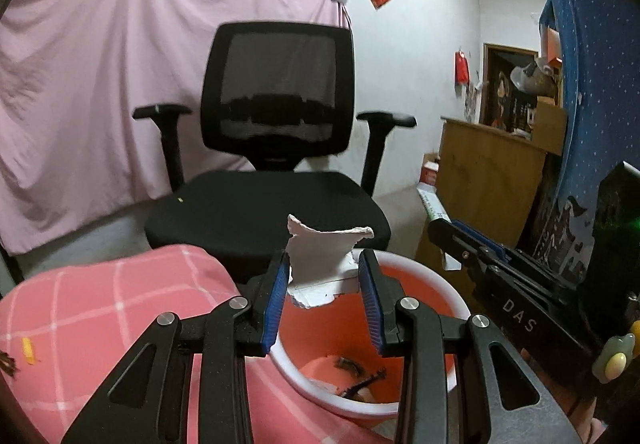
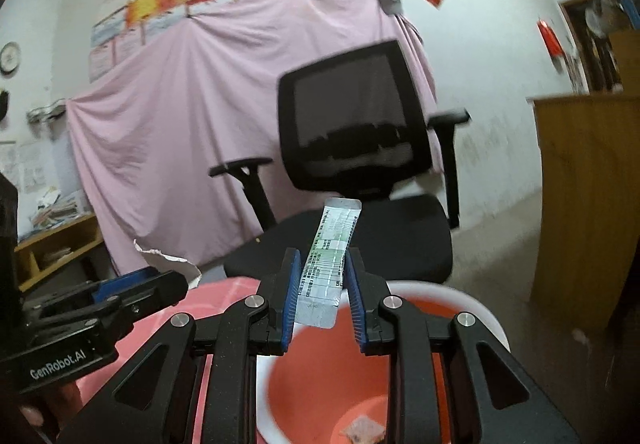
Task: Collect trash
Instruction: 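Carry both items over the bucket and open both tools to drop them, then move both open tools back over the table toward the leaf and yellow cylinder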
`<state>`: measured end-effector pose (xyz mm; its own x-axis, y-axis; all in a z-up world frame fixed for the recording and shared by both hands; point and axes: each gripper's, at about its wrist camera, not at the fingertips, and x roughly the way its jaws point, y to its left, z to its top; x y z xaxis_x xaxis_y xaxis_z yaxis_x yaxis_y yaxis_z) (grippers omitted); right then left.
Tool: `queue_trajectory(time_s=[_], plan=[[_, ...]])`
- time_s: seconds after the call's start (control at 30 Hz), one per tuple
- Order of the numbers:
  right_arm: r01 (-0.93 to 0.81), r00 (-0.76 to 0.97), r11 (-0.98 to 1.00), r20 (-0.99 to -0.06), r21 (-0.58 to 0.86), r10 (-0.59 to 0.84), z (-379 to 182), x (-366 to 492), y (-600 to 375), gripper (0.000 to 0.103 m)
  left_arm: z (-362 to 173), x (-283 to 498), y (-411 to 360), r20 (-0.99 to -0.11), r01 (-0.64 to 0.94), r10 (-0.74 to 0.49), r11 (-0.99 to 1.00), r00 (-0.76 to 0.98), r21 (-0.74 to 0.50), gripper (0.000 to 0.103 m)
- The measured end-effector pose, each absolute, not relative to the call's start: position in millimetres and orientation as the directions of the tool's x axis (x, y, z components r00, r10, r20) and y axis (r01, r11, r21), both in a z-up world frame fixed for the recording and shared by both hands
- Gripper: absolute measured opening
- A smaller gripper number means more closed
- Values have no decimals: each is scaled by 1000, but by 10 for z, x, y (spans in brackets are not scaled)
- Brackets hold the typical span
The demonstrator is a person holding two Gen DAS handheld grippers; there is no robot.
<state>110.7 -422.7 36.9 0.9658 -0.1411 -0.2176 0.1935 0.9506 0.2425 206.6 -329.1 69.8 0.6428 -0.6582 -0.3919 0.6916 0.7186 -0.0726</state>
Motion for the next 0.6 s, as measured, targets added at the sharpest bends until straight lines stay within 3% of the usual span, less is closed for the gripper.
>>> queue_trajectory(time_s=[0.27, 0.4, 0.43, 0.6], plan=[[237, 943, 930, -297, 281, -150, 207, 1174, -4368, 23, 552, 2197, -3335, -481, 696, -661, 706, 577, -136, 32], [238, 940, 930, -309, 280, -148, 188, 1185, -4357, 28, 519, 2279, -3261, -504, 671, -659, 716, 559, -191, 49], [237, 940, 930, -308, 280, -147, 187, 1181, -4348, 32, 518, 2296, -3232, -503, 665, -661, 718, 557, -207, 51], [234, 941, 934, -304, 270, -148, 198, 1182, -4306, 33, 540, 2324, -3070, -502, 632, -647, 740, 574, -230, 51]])
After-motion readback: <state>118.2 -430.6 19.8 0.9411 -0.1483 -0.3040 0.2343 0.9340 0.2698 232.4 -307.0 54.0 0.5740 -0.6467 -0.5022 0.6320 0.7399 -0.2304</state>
